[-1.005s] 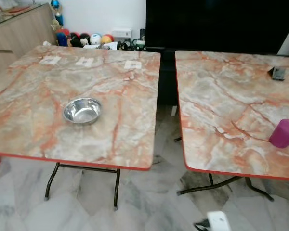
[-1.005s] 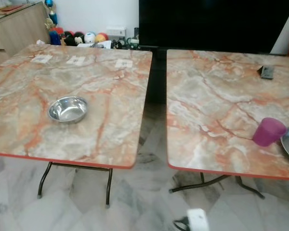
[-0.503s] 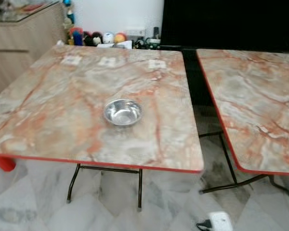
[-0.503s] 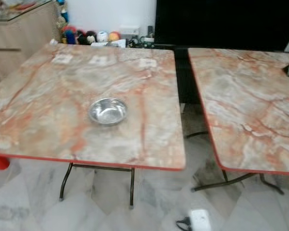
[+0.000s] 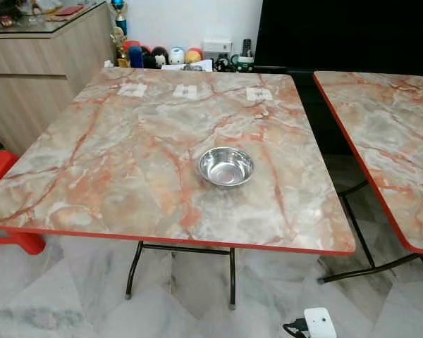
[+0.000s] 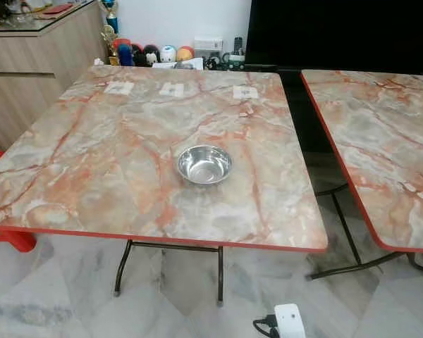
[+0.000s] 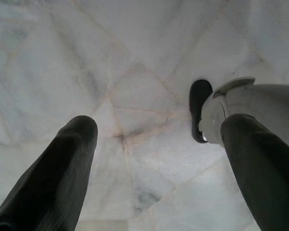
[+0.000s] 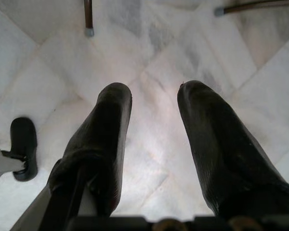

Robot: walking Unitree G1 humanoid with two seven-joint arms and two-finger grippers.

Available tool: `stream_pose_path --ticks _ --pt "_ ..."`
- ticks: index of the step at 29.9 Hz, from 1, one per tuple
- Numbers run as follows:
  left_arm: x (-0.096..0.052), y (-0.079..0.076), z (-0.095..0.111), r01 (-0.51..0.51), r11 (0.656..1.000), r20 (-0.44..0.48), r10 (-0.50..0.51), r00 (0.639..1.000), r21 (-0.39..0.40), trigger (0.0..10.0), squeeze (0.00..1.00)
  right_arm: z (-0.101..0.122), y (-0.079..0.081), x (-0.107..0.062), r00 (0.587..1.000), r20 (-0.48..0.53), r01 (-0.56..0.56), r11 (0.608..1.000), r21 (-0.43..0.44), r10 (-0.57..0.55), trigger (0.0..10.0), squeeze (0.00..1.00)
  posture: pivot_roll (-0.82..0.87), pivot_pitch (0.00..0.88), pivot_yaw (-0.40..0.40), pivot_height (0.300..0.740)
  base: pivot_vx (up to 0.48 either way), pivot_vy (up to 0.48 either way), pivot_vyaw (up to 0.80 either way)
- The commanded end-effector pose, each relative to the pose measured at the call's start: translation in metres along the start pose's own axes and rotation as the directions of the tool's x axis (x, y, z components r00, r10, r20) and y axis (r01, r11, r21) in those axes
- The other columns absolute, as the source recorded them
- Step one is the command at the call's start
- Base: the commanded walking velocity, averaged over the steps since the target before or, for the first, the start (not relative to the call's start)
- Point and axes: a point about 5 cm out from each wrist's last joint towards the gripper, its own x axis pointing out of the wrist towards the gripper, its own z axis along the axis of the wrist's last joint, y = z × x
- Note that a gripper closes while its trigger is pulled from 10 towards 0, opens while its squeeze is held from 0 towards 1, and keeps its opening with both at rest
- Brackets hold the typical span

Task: Setting the table

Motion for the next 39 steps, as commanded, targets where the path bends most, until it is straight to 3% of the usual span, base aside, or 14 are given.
stream_pose_path --ticks 1,9,39 --pt "-0.0012 -0.0009 -0.0071 -0.001 1.0 -0.024 0.001 1.0 -0.007 10.0 0.0 -0.0061 -0.0026 -0.0013 1.0 -0.019 0.006 1.0 0.004 -0.006 10.0 0.0 0.03 0.069 0.002 0.74 0.0 0.0 0.0" --pt "-0.001 -0.0002 -0.0056 0.001 1.0 -0.022 -0.001 1.0 -0.004 10.0 0.0 -0.0067 -0.0024 -0.0015 1.0 -0.019 0.005 1.0 0.005 -0.005 10.0 0.0 0.03 0.065 0.003 0.74 0.0 0.378 0.0" --pt "0.0015 -0.0089 0.0018 0.026 0.999 -0.001 -0.026 1.0 0.028 10.0 0.0 -0.0054 -0.0029 -0.0014 1.0 -0.007 0.018 1.0 0.016 -0.018 10.0 0.0 0.03 0.075 0.001 0.74 0.0 0.0 0.0"
